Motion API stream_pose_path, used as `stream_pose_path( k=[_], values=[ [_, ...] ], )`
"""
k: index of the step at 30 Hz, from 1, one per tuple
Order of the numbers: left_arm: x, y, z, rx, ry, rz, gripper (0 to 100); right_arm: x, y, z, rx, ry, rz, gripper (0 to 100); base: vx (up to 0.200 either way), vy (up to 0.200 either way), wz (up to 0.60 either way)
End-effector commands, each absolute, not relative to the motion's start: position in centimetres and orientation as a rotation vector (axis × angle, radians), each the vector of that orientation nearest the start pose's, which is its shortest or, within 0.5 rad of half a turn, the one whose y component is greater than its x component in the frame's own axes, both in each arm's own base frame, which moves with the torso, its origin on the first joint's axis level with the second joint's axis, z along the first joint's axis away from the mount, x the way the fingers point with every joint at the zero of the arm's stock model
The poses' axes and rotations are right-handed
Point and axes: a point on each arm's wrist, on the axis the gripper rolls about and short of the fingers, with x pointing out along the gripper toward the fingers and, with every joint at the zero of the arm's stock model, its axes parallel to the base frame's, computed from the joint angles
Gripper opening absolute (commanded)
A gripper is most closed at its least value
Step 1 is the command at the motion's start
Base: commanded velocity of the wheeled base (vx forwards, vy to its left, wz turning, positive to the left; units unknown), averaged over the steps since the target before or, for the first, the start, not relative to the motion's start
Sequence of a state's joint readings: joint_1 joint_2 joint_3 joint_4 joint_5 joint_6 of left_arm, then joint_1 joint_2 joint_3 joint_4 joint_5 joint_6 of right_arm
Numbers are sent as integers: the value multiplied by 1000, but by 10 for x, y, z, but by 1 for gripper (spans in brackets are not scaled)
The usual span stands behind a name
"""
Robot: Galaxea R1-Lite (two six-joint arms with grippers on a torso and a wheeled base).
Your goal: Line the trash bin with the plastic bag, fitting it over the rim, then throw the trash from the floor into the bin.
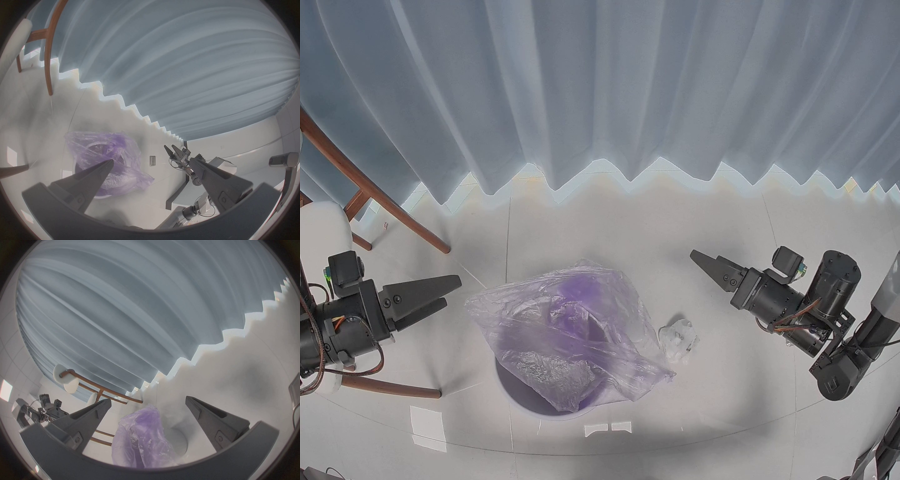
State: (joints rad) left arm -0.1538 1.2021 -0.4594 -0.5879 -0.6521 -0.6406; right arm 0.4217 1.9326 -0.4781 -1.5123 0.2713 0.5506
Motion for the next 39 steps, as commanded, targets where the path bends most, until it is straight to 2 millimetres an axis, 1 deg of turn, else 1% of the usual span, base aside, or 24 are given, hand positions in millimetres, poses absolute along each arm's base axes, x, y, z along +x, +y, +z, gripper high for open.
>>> stream_pose_path(
  k=[1, 2, 4, 5, 6, 7, 8, 10, 12, 14, 15, 19, 24, 28, 29, 30, 31, 34, 37, 39],
  values=[
    [160, -39, 201, -622, 380, -743, 100, 244, 143, 121, 472, 168, 761, 100, 0, 0, 0],
    [160, -40, 195, -601, 392, -742, 100, 241, 152, 117, 468, 192, 789, 100, 0, 0, 0],
    [163, -39, 191, -538, 381, -740, 100, 239, 165, 103, 455, 246, 819, 100, 0, 0, 0],
    [163, -39, 191, -534, 380, -741, 100, 239, 166, 103, 454, 248, 822, 100, 0, 0, 0],
    [163, -38, 189, -517, 382, -727, 100, 237, 175, 95, 444, 278, 844, 100, 0, 0, 0],
    [163, -38, 189, -517, 382, -727, 100, 237, 175, 95, 444, 278, 844, 100, 0, 0, 0],
    [162, -37, 188, -515, 371, -682, 100, 233, 190, 78, 425, 341, 877, 100, 0, 0, 0],
    [163, -39, 190, -503, 352, -668, 100, 238, 199, 62, 413, 381, 882, 100, 0, 0, 0],
    [163, -42, 191, -498, 352, -681, 100, 244, 209, 52, 399, 394, 888, 100, 0, 0, 0],
    [162, -45, 192, -497, 353, -695, 100, 247, 213, 49, 396, 392, 893, 100, 0, 0, 0],
    [163, -48, 193, -499, 356, -706, 100, 251, 221, 44, 392, 395, 904, 100, 0, 0, 0],
    [167, -48, 190, -505, 377, -688, 100, 255, 239, 41, 380, 390, 939, 100, 0, 0, 0],
    [167, -48, 186, -535, 417, -666, 100, 251, 260, 48, 345, 407, 986, 100, 0, 0, 0],
    [174, -50, 182, -598, 496, -636, 100, 239, 276, 53, 333, 419, 1041, 100, 0, 0, 0],
    [174, -50, 182, -598, 496, -636, 100, 239, 276, 53, 333, 419, 1041, 100, 0, 0, 0],
    [176, -50, 183, -640, 521, -628, 100, 230, 285, 55, 329, 420, 1076, 100, 0, 0, 0],
    [177, -51, 184, -668, 530, -629, 100, 225, 290, 57, 327, 419, 1095, 100, 0, 0, 0],
    [182, -50, 184, -747, 564, -616, 100, 214, 297, 56, 320, 428, 1129, 100, 0, 0, 0],
    [189, -52, 174, -765, 617, -594, 100, 208, 302, 55, 313, 436, 1149, 100, 0, 0, 0],
    [195, -53, 164, -771, 669, -571, 100, 203, 305, 55, 311, 440, 1165, 100, 0, 0, 0]
  ],
)
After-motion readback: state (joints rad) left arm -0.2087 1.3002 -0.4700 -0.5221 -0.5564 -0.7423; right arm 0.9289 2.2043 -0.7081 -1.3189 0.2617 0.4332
